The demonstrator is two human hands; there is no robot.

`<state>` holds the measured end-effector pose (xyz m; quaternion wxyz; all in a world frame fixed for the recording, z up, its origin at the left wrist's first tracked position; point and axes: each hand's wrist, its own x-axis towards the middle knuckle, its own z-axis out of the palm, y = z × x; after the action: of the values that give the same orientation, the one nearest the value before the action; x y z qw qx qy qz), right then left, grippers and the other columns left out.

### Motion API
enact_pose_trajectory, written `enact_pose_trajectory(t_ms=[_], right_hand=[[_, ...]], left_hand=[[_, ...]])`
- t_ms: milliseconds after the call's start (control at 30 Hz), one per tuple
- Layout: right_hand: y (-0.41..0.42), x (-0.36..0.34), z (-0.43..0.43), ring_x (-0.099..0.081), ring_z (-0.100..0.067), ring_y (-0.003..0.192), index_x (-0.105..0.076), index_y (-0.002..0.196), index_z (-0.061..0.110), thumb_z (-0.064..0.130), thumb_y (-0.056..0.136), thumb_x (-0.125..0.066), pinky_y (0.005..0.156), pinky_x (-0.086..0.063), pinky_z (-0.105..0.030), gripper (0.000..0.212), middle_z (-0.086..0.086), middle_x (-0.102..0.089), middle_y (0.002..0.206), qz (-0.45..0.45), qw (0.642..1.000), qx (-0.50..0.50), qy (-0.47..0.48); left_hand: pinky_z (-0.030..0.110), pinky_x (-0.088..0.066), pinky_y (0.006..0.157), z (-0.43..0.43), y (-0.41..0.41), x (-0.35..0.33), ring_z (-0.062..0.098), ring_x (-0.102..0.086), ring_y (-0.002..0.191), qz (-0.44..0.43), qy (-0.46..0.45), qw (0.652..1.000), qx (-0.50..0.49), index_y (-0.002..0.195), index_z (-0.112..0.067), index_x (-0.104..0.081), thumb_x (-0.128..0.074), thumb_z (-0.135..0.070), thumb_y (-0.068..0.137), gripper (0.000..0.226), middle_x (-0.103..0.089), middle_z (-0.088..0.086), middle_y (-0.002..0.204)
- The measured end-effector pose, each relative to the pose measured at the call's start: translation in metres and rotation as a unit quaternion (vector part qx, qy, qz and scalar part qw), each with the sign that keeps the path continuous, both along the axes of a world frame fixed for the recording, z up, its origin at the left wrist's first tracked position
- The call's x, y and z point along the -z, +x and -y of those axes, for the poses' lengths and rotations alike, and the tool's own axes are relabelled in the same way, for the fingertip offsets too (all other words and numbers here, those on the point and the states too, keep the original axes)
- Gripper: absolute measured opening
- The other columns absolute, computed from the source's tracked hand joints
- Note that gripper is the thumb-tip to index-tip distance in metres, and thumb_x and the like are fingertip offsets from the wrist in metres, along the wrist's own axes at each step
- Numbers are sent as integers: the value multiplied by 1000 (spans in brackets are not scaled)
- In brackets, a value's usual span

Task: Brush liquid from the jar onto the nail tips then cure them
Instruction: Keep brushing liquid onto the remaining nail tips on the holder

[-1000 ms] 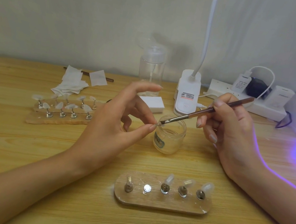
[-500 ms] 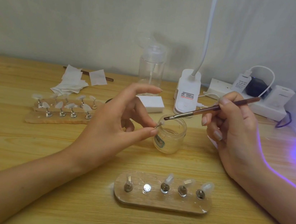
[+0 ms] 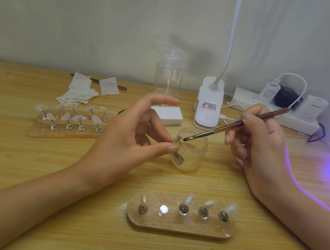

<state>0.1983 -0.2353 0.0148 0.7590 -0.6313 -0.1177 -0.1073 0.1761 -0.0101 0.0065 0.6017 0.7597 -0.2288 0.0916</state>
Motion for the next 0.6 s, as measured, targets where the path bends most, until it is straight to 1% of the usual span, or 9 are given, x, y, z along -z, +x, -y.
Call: enact_pose_trajectory(t_ms=[67, 133, 200, 300, 367, 433, 500, 533, 600], right_hand=[[0, 0, 1, -31, -11, 38, -43, 78, 20, 17, 99, -43, 39, -19, -24, 21, -5, -60, 57, 5, 1000, -3, 16], [-1, -1, 0, -33, -11, 38, -43, 78, 20, 21, 96, -45, 40, -23, -21, 17, -6, -62, 59, 17, 999, -20, 18], [-1, -2, -2, -33, -11, 38, -44, 78, 20, 20, 96, -46, 39, -28, -18, 19, -7, -62, 59, 13, 1000, -23, 2], [0, 0, -1, -30, -11, 37, -44, 77, 20, 13, 102, -42, 37, -21, -21, 25, -7, -59, 56, -5, 1000, 3, -6], [0, 0, 1, -31, -10, 38, -44, 77, 20, 15, 101, -42, 39, -16, -25, 25, -5, -60, 57, -6, 1000, 4, 13], [0, -1, 0, -34, -10, 39, -44, 77, 21, 20, 97, -44, 39, -20, -22, 20, -5, -62, 58, 5, 1000, -15, 25], [-1, -2, -1, -35, -11, 40, -44, 77, 21, 23, 93, -47, 39, -25, -19, 17, -6, -62, 59, 1, 1000, -25, 8], [-1, -1, -1, -35, -12, 40, -44, 77, 20, 22, 94, -47, 39, -25, -19, 18, -6, -62, 58, -6, 1000, -19, -2], [0, 0, 0, -34, -11, 39, -44, 77, 20, 16, 99, -44, 39, -19, -24, 23, -6, -60, 56, -15, 1000, 1, -10]], left_hand=[[49, -51, 62, 0, 0, 0, 15, -71, 81, 1, 2, 1000, 0, 131, -33, -55, -80, -21, 77, 61, -68, -3, 80], [49, -52, 61, 0, 0, 0, 14, -71, 80, 3, 3, 1000, -1, 131, -33, -55, -80, -20, 77, 61, -68, -3, 80], [49, -51, 61, 0, 0, 0, 15, -71, 81, 4, 3, 1000, -1, 131, -33, -55, -80, -21, 77, 60, -68, -2, 80], [48, -50, 60, -1, 0, 0, 14, -71, 80, 7, 3, 1000, 1, 131, -32, -55, -81, -22, 79, 60, -68, -2, 81], [48, -49, 59, 0, 0, 0, 13, -71, 80, 8, 4, 1000, 1, 132, -31, -55, -81, -20, 79, 60, -68, -2, 80], [49, -48, 58, 0, 1, 0, 13, -70, 79, 10, 6, 1000, -1, 131, -31, -55, -81, -17, 79, 60, -68, -2, 80], [50, -47, 58, 0, 1, 0, 13, -70, 80, 12, 8, 1000, -3, 131, -32, -55, -81, -17, 79, 60, -68, -2, 80], [51, -47, 58, 0, 1, 0, 14, -71, 81, 13, 9, 1000, -3, 131, -31, -55, -82, -17, 80, 60, -68, -2, 81], [52, -46, 58, 0, 0, 0, 14, -71, 83, 16, 14, 1000, -4, 132, -30, -54, -80, -15, 81, 59, -68, -2, 82]])
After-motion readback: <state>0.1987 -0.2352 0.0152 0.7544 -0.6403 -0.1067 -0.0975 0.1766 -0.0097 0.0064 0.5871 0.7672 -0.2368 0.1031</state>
